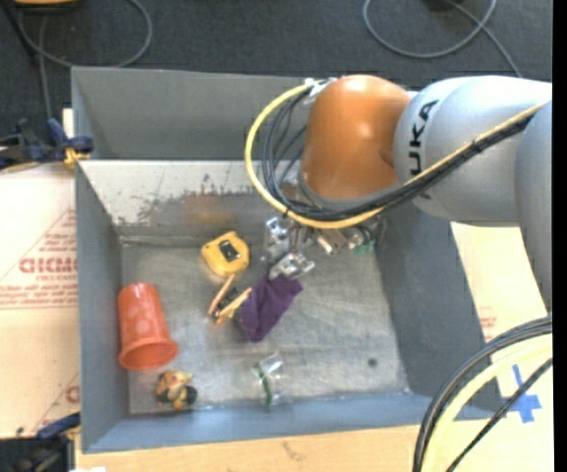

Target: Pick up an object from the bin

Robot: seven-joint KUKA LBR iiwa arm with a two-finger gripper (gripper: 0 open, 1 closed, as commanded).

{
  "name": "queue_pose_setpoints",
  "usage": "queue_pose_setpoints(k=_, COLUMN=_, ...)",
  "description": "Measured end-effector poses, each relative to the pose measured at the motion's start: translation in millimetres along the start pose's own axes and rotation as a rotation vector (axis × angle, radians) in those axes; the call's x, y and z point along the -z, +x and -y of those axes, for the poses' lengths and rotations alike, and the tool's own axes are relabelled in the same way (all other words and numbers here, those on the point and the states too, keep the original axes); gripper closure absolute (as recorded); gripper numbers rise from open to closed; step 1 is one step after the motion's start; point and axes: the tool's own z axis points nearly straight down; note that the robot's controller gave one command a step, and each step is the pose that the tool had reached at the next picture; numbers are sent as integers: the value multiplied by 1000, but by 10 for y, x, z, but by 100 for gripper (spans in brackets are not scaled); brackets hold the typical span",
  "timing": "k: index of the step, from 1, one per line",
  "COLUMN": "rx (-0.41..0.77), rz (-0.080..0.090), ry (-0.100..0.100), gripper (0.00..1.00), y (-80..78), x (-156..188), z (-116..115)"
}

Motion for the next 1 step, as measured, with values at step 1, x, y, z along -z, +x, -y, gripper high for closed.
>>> queue_pose_setpoints(k=1, rx=-267, rz=4, ry=1, gripper=100, y=178, x=1069, z=279)
